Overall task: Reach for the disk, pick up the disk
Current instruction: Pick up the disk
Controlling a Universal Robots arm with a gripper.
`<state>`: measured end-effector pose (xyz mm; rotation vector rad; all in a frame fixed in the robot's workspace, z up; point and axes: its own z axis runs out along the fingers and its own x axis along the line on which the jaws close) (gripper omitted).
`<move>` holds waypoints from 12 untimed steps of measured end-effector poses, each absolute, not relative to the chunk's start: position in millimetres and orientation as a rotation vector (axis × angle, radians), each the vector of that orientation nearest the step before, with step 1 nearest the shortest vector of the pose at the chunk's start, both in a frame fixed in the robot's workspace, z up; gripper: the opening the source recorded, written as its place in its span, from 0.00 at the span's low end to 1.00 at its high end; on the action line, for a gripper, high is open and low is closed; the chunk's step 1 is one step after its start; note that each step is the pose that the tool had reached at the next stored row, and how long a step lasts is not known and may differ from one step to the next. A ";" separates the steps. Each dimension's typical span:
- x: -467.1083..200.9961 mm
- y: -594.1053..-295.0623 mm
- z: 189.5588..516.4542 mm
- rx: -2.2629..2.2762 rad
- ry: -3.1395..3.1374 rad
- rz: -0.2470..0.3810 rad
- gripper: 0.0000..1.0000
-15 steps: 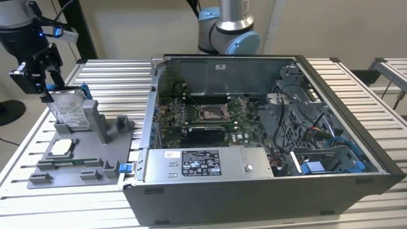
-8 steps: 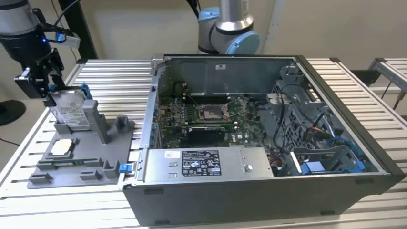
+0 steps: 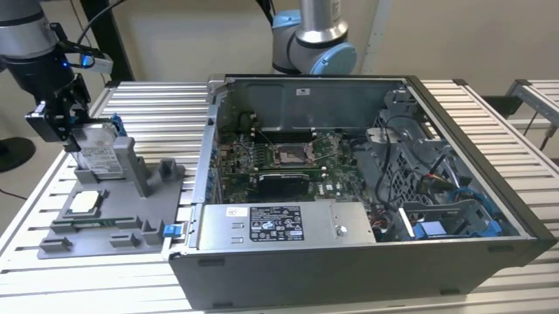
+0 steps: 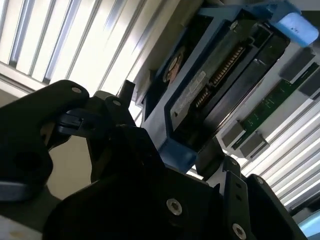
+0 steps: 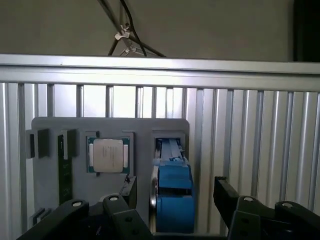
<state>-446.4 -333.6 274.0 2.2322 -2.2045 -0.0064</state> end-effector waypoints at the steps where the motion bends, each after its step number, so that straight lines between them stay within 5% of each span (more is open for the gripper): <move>1: -446.4 -333.6 272.1 2.232 -2.204 -0.006 1.00; 12: -446.4 -333.6 260.5 2.232 -2.204 -0.007 1.00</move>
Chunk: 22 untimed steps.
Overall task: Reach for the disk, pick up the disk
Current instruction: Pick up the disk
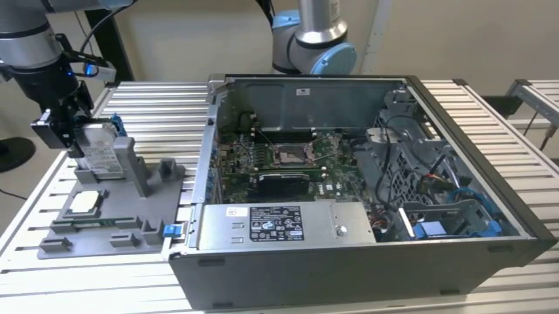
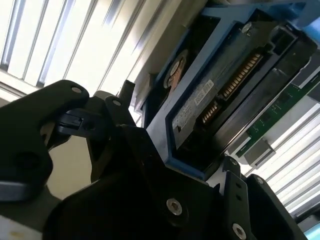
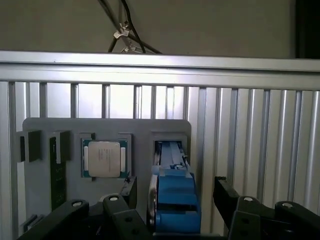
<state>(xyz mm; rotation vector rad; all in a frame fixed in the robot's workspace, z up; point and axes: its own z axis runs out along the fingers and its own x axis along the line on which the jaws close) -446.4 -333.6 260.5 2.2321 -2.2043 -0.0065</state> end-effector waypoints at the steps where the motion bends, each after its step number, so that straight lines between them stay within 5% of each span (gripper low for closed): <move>1: -446.4 -333.6 260.4 2.232 -2.204 -0.006 1.00; 2: -446.4 -333.6 260.4 2.232 -2.204 -0.006 1.00; 3: -446.4 -333.6 260.3 2.232 -2.204 -0.006 0.00; 22: -446.4 -333.6 259.9 2.232 -2.204 -0.006 0.00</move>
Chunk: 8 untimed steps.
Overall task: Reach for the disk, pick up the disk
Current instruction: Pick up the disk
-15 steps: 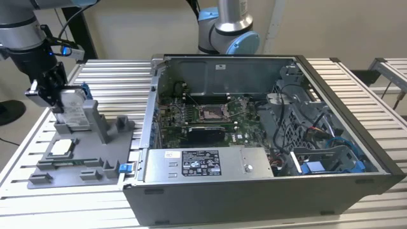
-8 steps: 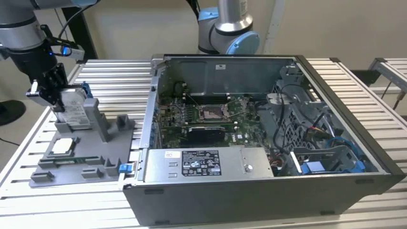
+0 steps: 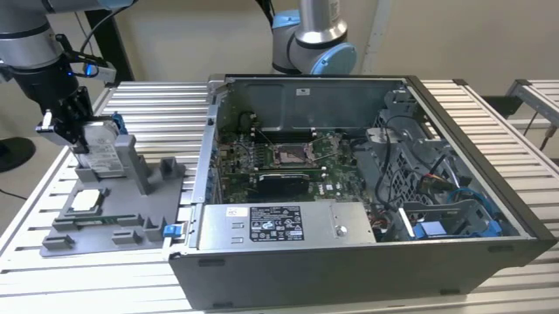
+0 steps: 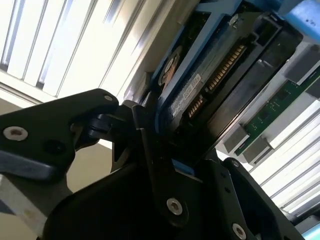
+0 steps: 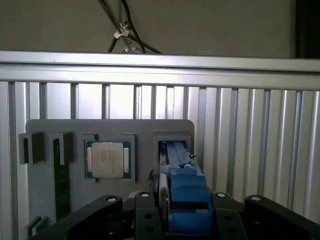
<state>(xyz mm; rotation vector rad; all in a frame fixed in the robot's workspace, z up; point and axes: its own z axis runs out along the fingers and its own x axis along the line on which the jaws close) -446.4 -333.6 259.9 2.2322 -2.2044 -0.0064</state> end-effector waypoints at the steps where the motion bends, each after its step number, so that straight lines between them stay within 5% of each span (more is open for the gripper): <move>1: -446.4 -333.6 259.9 2.232 -2.204 -0.006 0.00; 8: -446.4 -333.6 259.9 2.236 -2.208 -0.015 0.00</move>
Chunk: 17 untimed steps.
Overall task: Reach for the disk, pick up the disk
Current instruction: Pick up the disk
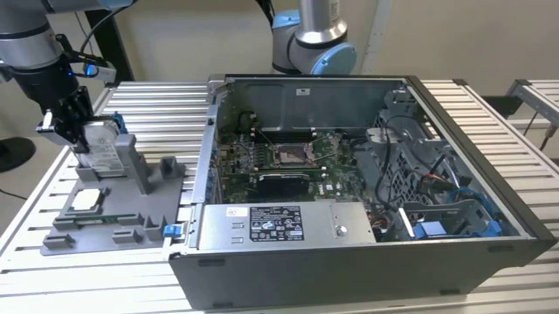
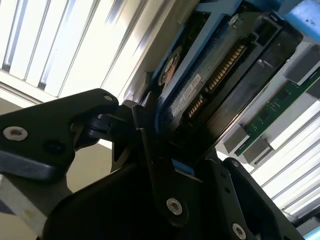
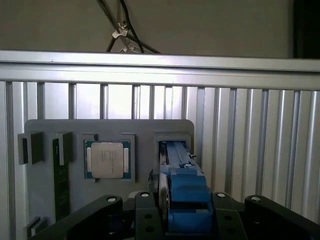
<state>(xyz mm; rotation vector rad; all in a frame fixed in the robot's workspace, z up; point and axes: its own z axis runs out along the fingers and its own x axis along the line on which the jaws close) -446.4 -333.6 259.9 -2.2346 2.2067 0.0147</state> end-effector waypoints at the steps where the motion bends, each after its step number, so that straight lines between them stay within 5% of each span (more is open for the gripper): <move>1: -446.4 -333.6 259.9 -2.235 2.207 0.015 0.00; 17: -446.4 -333.6 276.0 -2.235 2.207 0.015 0.00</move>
